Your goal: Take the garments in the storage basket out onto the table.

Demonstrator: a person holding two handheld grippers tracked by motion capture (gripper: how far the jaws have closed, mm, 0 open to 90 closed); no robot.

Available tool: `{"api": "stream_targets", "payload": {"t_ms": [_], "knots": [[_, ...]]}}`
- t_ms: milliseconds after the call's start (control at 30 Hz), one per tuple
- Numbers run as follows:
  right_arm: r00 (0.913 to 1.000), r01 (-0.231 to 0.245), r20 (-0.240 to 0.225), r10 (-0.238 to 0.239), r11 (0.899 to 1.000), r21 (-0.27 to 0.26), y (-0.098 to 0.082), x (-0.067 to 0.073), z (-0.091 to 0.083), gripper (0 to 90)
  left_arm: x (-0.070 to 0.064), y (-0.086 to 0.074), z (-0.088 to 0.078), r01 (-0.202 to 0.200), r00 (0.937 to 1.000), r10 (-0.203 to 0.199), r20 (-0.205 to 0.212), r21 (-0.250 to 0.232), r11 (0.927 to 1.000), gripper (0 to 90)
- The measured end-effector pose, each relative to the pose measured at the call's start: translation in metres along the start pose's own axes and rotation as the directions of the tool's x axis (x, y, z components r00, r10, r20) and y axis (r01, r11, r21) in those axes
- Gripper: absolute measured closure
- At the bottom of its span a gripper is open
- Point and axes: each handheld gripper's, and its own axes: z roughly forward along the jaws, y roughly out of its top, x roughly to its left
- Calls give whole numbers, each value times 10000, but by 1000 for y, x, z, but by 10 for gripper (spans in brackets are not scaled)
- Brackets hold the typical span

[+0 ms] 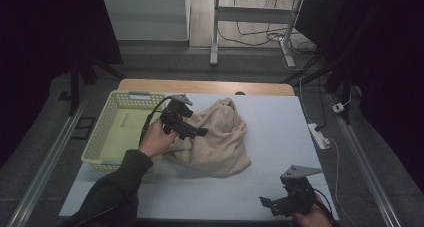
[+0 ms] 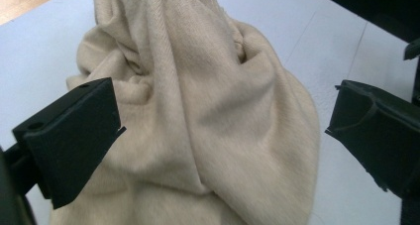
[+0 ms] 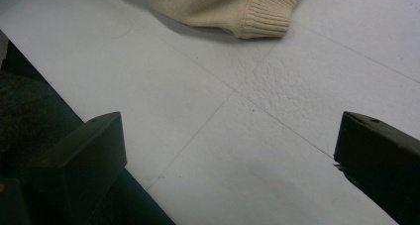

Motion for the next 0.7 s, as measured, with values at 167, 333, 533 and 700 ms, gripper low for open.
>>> {"api": "stream_targets", "payload": {"t_ms": [167, 333, 533, 700], "knots": [[10000, -41, 0, 41, 10000, 24, 0, 0, 0, 0, -3, -9, -9, -50, 10000, 49, -73, -182, 9998, 0], [10000, -38, -2, 38, 10000, 40, 0, 0, 0, 0, -4, -18, -14, -7, 10000, 6, -35, -298, 9996, 0], [10000, -38, -14, 38, 10000, 39, 0, 0, 0, 0, -7, -29, -18, -138, 9998, 134, -158, -252, 9996, 0], [10000, 12, -17, -12, 10000, -7, 0, 0, 0, 0, -11, -36, -23, -84, 9997, 75, -246, -378, 9992, 0]]}}
